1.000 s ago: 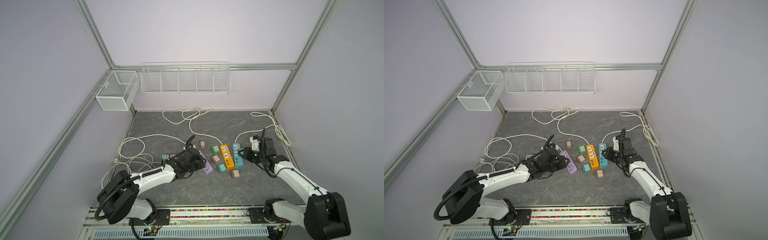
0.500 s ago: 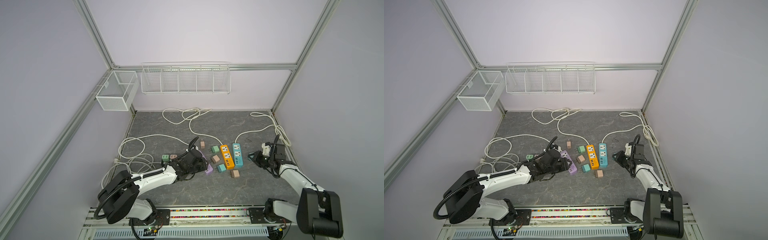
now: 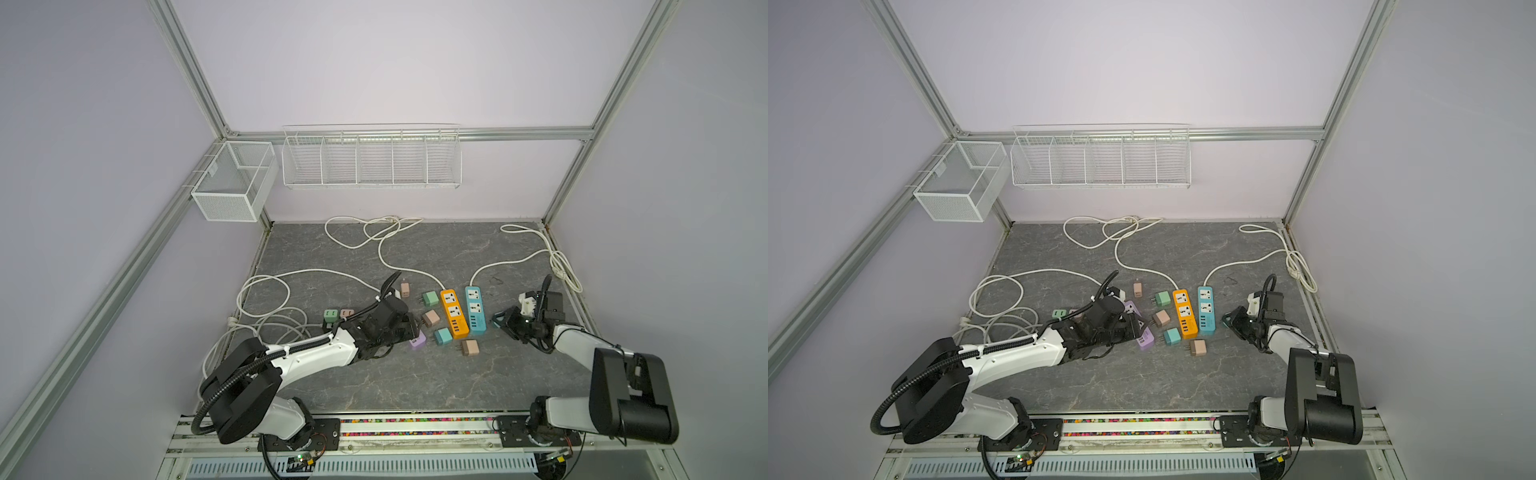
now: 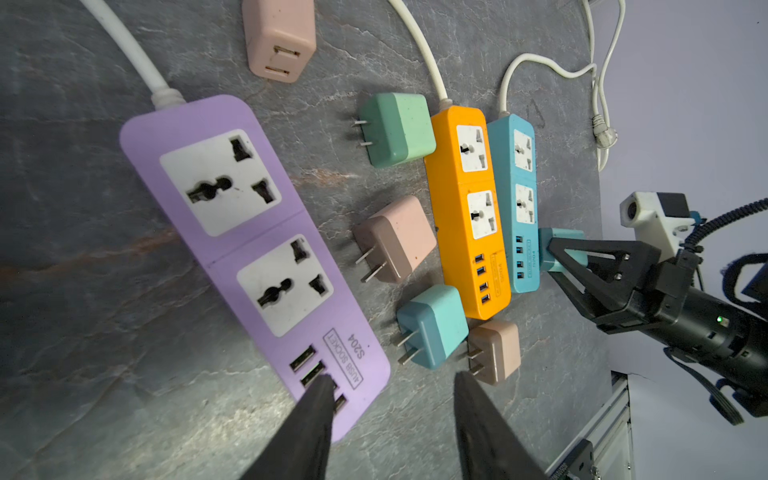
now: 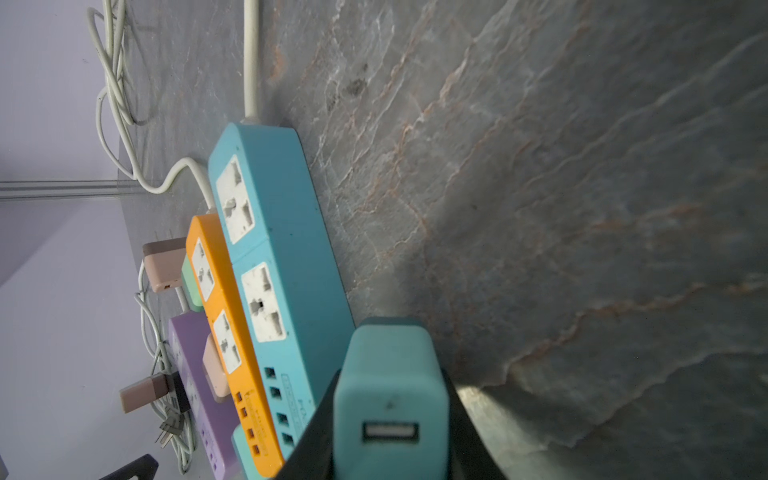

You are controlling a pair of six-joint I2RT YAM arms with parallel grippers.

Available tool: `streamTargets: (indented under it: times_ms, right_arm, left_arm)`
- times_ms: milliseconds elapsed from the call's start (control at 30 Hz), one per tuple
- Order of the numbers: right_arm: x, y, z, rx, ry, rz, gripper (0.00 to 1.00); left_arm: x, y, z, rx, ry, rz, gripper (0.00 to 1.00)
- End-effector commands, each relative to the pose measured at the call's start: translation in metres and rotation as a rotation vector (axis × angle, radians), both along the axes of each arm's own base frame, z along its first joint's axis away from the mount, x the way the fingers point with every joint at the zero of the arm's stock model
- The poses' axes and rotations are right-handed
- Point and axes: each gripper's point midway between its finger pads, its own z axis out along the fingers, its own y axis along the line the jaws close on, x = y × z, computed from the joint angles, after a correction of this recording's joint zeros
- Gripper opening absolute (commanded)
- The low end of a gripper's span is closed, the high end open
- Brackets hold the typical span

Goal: Pull the plug off the socket

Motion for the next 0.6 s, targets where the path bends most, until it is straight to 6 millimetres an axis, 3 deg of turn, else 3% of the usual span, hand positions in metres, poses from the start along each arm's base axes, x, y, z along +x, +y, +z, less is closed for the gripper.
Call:
streamTargets:
  times_ms: [0,267,567]
  right_arm:
    - [-0.006,-0.002,-0.008,0.001,0.025,-0.017,0.30]
    - [-0.011,-0.005,-0.005,-0.030,0.036,-0.016,0.48]
    - [-0.015,-0.014,0.023,-0.117,-0.010,-0.021,0.66]
  left_arm:
    - [0.006,-0.004,0.007,0.006,-0.027,0.005,0.49]
    - [0.007,-0.002,0.012,0.015,-0.041,0.007,0.49]
    - [0.008,0.009,0.030,0.037,-0.088,0.021,0.50]
